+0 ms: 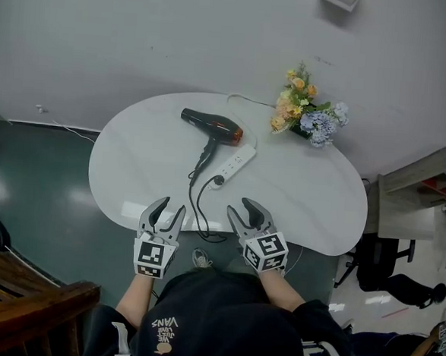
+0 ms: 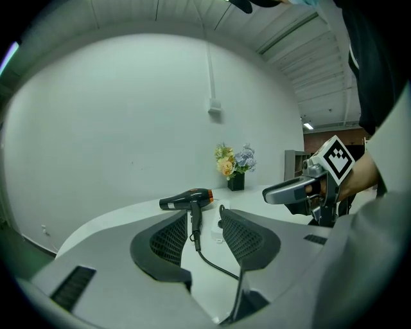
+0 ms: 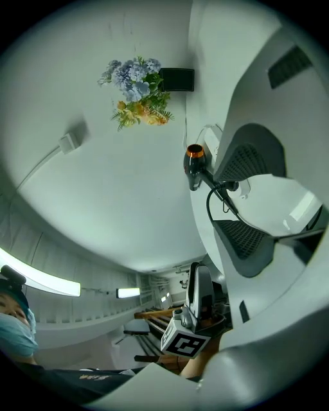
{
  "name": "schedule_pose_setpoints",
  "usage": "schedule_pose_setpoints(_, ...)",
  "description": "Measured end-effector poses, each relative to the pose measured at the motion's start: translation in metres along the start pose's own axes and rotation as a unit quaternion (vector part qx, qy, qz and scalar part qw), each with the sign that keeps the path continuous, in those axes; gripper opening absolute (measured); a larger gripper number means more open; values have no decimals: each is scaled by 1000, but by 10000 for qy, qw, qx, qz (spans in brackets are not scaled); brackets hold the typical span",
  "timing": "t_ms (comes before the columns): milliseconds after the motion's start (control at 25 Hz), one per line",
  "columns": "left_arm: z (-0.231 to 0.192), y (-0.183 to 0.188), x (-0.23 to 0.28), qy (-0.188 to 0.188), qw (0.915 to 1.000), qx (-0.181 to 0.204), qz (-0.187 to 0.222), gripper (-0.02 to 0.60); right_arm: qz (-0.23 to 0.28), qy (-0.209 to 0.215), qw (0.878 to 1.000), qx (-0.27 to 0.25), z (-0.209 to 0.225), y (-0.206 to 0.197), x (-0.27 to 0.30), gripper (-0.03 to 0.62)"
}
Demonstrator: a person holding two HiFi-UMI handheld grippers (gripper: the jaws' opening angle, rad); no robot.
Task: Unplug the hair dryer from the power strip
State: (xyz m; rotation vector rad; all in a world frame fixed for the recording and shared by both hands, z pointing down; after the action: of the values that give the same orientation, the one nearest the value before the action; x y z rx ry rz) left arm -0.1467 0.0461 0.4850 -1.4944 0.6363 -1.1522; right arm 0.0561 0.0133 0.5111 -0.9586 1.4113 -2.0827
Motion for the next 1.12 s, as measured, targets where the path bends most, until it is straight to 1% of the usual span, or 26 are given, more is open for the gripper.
schedule_pose_setpoints(160, -11, -4, 13, -114, 9999, 29, -32, 165, 8, -145, 9999, 4, 3, -2, 8, 173)
schedule_pose_setpoints(280, -17, -10, 25, -139, 9998, -100, -78, 164, -41, -145, 9999, -45, 3, -3, 14, 173)
schedule_pose_setpoints(440, -24, -20, 47, -262, 9991, -235, -256, 164, -103, -145, 9998, -104, 9, -3, 26, 173)
schedule_pose_setpoints(600, -26, -28, 72, -447, 9977, -185, -468, 164, -151, 4, 9994, -327, 13, -5, 43, 173)
schedule_pose_setpoints(800, -27, -32, 102, -559, 9961, -117, -677, 164, -294, 267, 9976, -566, 21, -8, 63, 173)
schedule_pose_setpoints(1120, -20, -38, 136, -823, 9922, -8, -936, 164, -430, 435, 9962, -614, 37, -11, 87, 173)
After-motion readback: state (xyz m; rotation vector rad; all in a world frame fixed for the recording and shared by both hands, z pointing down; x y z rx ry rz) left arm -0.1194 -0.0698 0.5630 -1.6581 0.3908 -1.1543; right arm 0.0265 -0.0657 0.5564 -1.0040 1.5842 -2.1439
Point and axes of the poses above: the fingertips, and each gripper's own axes: x forward along the fingers, z to its right, y out of its top, the point moved 5 cm from there along -x, backward along the fingers
